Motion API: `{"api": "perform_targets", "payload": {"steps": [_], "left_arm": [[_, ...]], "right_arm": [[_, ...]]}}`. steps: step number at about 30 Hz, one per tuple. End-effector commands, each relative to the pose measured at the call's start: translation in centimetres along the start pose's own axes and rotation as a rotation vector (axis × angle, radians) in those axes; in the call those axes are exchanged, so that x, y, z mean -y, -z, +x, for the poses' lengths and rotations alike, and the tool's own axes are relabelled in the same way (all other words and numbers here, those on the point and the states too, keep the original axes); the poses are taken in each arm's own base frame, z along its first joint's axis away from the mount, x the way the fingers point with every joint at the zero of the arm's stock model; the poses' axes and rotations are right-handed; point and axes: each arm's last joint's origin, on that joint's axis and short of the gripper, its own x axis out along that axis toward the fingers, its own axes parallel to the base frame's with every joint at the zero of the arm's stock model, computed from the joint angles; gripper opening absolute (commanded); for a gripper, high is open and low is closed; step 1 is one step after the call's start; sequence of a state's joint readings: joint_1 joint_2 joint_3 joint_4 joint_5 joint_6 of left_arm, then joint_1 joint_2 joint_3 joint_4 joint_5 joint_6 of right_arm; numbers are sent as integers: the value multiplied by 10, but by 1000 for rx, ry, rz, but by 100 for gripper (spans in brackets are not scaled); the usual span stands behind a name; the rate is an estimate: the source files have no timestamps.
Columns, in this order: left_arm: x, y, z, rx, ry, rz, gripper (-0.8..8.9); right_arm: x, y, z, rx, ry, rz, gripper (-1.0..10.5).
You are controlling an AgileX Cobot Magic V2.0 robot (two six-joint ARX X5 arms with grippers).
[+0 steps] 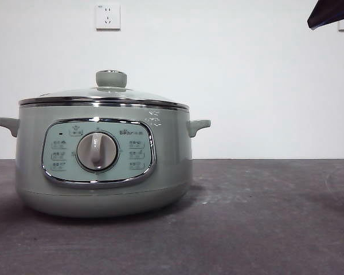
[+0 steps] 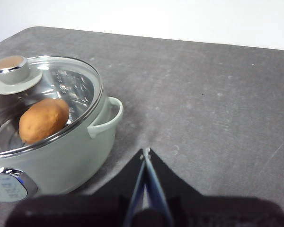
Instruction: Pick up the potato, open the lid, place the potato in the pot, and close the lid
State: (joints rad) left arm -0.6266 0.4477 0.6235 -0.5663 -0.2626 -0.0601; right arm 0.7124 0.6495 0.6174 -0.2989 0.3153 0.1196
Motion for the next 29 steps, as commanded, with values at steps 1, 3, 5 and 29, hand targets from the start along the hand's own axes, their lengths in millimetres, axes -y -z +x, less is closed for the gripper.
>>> {"api": "perform_targets", "payload": {"steps": [1,3,5,29], "left_arm": [[0,1,1,1,-4,87,-3],[-4,0,-2,25,-29,75,-3],[-8,1,-4,46,-44,70,-3],[-46,112,33,196,-288,-30,-3]], "right_arm": [[0,2,0,-3,1,9,1],[0,2,0,-3,1,9,1],[0,2,0,-3,0,8,1],[0,2,0,-3,0,8,1]]}}
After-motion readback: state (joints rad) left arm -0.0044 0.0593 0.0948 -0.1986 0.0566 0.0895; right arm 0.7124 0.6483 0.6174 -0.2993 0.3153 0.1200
